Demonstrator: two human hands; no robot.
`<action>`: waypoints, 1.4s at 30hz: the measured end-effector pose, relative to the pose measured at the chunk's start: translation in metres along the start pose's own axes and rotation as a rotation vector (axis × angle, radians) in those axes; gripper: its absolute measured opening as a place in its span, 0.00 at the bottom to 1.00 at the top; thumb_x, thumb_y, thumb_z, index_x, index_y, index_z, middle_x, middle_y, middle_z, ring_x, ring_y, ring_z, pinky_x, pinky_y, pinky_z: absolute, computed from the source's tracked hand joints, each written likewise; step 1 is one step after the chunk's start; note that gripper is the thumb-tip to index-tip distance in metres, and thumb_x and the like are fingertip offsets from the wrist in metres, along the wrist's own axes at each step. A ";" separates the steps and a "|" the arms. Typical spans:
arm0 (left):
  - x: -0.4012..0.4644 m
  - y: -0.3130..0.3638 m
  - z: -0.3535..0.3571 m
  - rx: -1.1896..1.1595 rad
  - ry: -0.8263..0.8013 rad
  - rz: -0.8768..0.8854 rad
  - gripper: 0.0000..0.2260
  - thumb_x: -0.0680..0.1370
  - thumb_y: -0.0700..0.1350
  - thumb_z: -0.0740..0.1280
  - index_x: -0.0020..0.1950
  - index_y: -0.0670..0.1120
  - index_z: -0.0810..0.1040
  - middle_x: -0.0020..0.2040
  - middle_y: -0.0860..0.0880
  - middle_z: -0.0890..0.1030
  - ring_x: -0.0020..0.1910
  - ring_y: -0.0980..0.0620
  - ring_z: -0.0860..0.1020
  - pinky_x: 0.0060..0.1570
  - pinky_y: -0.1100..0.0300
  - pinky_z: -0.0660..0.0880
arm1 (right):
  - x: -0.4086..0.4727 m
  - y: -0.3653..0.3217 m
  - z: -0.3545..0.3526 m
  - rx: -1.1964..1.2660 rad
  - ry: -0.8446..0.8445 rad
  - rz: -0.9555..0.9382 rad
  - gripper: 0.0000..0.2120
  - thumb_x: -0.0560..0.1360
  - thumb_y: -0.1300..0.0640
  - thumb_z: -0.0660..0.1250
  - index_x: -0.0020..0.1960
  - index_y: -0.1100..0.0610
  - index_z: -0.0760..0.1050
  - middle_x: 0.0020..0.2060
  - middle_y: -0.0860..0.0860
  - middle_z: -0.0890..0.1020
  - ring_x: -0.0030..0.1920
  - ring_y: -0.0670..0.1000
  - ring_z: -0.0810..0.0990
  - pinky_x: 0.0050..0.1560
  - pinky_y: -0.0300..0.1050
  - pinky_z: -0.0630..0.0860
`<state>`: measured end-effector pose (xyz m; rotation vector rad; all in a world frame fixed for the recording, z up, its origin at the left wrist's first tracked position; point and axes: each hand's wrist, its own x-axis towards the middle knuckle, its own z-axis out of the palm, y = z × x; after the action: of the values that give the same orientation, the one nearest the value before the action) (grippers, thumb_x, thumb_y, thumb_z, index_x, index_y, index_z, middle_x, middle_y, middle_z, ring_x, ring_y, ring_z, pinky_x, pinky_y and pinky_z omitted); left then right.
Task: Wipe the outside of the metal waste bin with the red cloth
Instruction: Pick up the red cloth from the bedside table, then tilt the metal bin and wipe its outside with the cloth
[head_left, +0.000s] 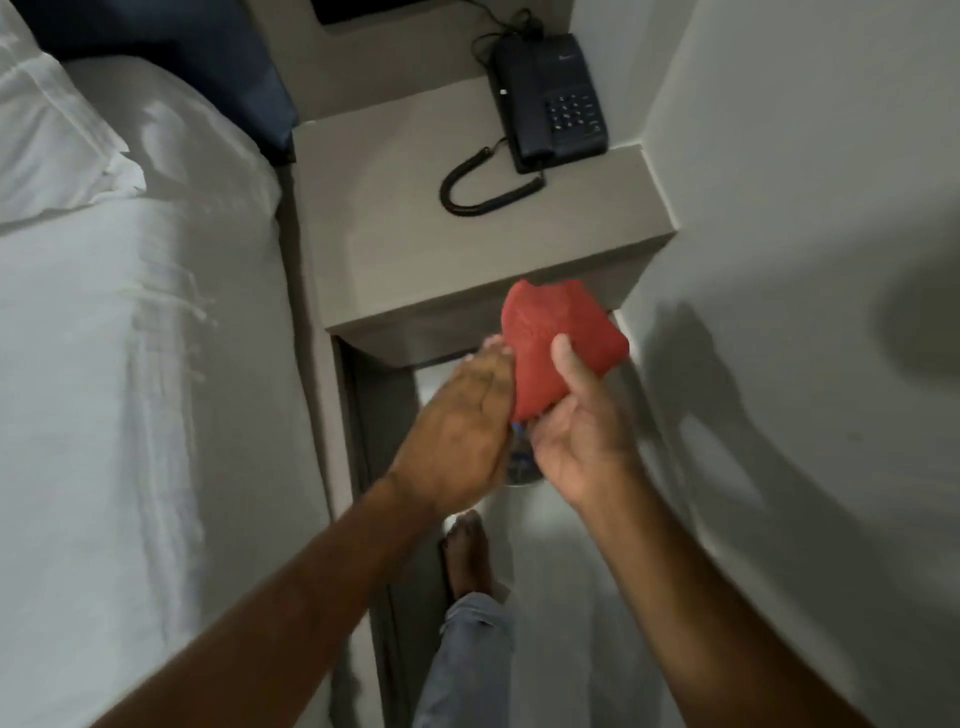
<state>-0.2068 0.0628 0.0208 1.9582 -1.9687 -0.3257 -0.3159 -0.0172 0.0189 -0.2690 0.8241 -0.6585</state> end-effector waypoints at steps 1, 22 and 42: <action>-0.009 0.025 0.015 -0.001 -0.033 0.060 0.25 0.74 0.37 0.67 0.68 0.27 0.66 0.69 0.29 0.70 0.70 0.33 0.68 0.69 0.40 0.67 | -0.016 0.001 -0.020 0.017 0.043 -0.004 0.35 0.74 0.51 0.72 0.75 0.65 0.68 0.64 0.64 0.79 0.63 0.62 0.79 0.64 0.56 0.79; -0.005 -0.050 0.238 0.055 -0.273 0.214 0.31 0.81 0.55 0.50 0.77 0.46 0.37 0.79 0.49 0.35 0.77 0.54 0.34 0.76 0.53 0.41 | 0.139 0.126 -0.323 0.094 0.339 -0.232 0.28 0.81 0.40 0.60 0.69 0.61 0.76 0.66 0.66 0.80 0.57 0.59 0.82 0.65 0.58 0.78; 0.002 -0.042 0.233 0.036 -0.359 0.207 0.32 0.81 0.47 0.56 0.78 0.44 0.39 0.80 0.50 0.40 0.78 0.55 0.39 0.76 0.59 0.41 | 0.227 0.195 -0.328 -0.507 0.354 -0.244 0.31 0.82 0.38 0.55 0.71 0.62 0.74 0.68 0.61 0.79 0.71 0.62 0.75 0.75 0.59 0.67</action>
<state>-0.2612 0.0417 -0.2087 1.7918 -2.3909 -0.6265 -0.3645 -0.0027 -0.4218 -0.7354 1.3103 -0.7286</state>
